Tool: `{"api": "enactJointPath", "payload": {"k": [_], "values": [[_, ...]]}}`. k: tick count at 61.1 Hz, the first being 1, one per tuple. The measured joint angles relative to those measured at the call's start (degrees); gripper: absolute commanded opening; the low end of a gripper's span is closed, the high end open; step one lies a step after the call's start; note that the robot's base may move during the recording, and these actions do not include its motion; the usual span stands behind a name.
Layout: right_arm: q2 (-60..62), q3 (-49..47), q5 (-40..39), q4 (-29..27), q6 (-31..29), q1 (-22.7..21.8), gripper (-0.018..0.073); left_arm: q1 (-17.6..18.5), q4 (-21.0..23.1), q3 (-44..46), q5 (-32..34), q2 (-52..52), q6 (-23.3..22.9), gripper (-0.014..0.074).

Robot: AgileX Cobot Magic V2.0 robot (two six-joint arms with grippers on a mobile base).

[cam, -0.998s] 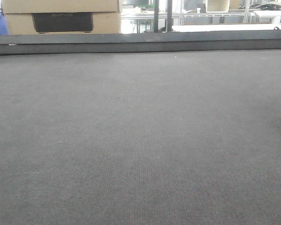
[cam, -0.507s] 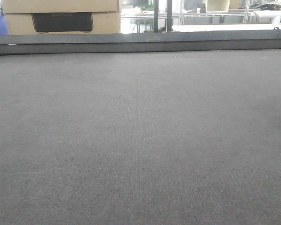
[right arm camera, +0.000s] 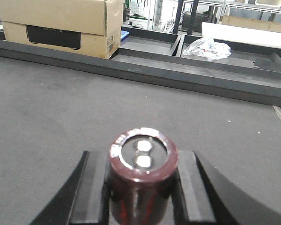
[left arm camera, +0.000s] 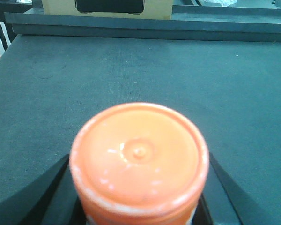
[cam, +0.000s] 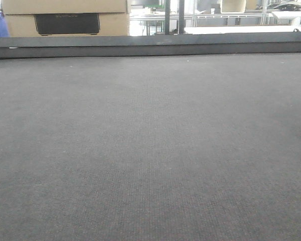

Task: Place cylindrical capacitor in blue bin on shelf
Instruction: 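Lift both held cylinders up off the table, then drive the base to the shelf of blue bins holding both cylinders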

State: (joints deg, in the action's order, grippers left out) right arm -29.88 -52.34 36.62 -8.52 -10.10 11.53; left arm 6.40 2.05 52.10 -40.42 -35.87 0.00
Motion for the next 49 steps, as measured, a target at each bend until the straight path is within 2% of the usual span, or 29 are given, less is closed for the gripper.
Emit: {"api": "enactJointPath", "payload": {"k": [49], "values": [[0.00, 0.00, 0.11, 0.00, 0.00, 0.00, -0.0162, 0.00, -0.11, 0.00, 0.00, 0.00, 0.00, -0.0111]]}}
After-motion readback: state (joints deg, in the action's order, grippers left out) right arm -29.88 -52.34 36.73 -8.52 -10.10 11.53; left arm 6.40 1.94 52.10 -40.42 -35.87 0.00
